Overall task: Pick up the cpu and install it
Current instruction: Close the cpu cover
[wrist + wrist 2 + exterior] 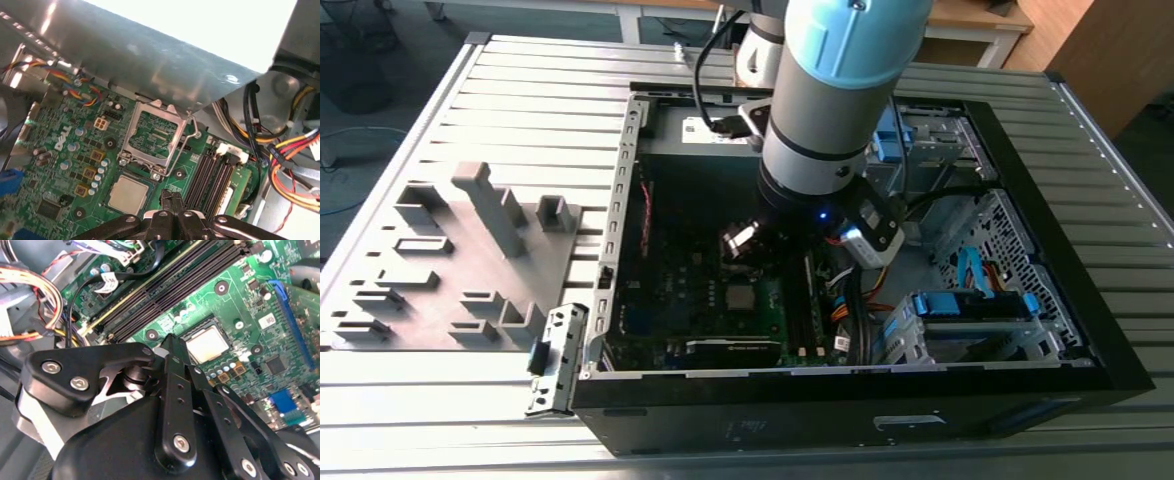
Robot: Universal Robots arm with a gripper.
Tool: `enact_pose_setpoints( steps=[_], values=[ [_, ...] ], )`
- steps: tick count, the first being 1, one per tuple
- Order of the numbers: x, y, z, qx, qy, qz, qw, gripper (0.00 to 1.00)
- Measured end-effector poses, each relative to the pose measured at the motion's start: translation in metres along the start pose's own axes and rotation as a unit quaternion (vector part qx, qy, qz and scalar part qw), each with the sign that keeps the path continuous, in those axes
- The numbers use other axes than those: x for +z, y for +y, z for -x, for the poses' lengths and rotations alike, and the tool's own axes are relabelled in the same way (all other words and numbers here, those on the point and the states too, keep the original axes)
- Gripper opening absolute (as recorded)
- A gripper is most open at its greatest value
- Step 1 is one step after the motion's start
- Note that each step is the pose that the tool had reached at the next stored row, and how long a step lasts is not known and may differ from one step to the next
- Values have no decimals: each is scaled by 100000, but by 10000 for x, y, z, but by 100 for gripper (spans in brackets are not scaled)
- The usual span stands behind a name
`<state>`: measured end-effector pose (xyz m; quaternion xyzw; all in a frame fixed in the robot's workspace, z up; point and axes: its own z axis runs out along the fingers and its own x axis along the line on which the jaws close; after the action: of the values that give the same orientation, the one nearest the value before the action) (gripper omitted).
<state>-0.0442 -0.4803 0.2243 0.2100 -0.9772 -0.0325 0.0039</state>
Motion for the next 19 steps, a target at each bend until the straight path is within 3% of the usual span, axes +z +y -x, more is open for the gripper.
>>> enact_pose_setpoints(
  steps=[4, 9, 11, 19],
  values=[
    [5, 0, 0, -3523, 178, -4, 99938, 11],
    [9, -1, 0, -6898, 212, 94, 99762, 11],
    [10, -2, 3, -7352, 240, 94, 99729, 11],
    [12, -1, 5, -7359, 225, 118, 99729, 11]
  ],
)
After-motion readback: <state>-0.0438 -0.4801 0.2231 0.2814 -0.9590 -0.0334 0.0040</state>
